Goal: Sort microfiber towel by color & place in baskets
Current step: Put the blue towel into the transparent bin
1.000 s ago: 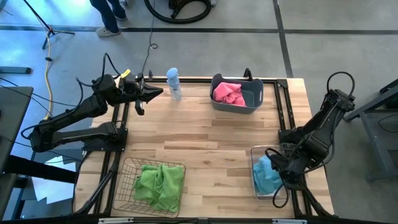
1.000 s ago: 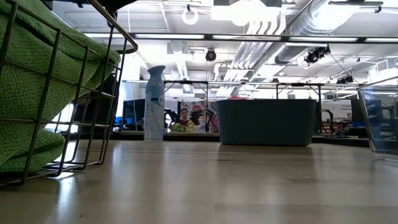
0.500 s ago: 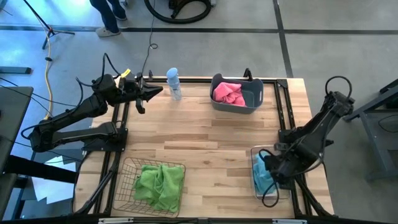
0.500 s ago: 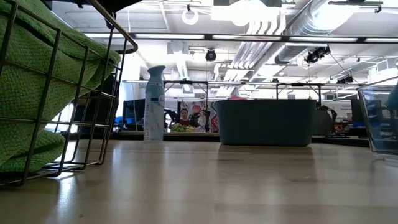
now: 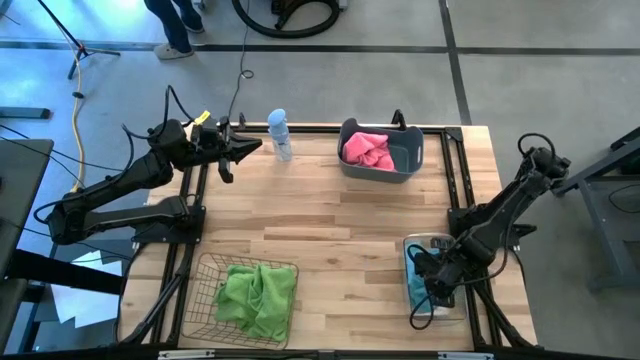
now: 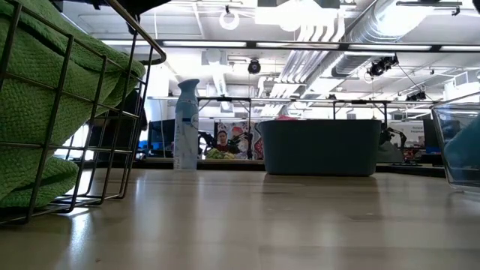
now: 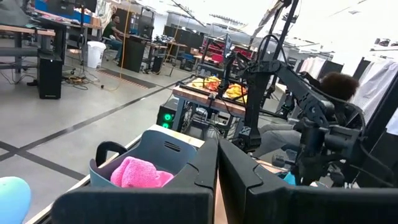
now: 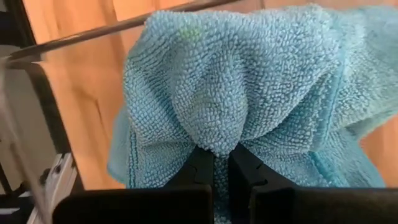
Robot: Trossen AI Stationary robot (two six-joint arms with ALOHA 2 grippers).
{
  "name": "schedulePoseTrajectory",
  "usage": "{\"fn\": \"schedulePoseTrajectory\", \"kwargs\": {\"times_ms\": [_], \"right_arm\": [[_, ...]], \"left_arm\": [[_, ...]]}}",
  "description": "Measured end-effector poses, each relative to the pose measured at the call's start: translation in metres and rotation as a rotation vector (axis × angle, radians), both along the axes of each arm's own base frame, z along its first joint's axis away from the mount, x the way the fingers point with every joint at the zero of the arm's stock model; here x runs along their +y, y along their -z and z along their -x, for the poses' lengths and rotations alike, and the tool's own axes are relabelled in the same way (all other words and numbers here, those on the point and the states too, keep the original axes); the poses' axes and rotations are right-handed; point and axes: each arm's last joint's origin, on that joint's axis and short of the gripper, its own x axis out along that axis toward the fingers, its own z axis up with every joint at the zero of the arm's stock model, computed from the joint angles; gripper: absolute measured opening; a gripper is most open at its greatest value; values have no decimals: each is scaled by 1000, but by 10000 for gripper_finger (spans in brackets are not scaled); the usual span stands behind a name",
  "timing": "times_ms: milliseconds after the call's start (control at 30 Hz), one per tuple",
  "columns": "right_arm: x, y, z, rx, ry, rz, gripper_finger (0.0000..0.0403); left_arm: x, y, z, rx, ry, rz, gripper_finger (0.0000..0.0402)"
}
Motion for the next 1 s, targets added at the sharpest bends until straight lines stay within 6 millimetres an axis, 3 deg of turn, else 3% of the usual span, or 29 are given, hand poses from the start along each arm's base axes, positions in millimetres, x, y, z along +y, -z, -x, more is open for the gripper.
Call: {"fn": "schedulePoseTrajectory", "kwargs": {"times_ms": [367,667,800,1000], "right_arm": [[-3,34,3,-16,64,-44,8],[0,26,1,-19,83,-63,17],[3,13,-2,3,101,-93,67],[5,-12,-3,36,114,-79,188]], "left_arm": [[0,0,0,0,0,0,0],[0,0,0,0,0,-1,0],[0,0,0,0,0,-1,0],[0,0,0,0,3,0,0]]}}
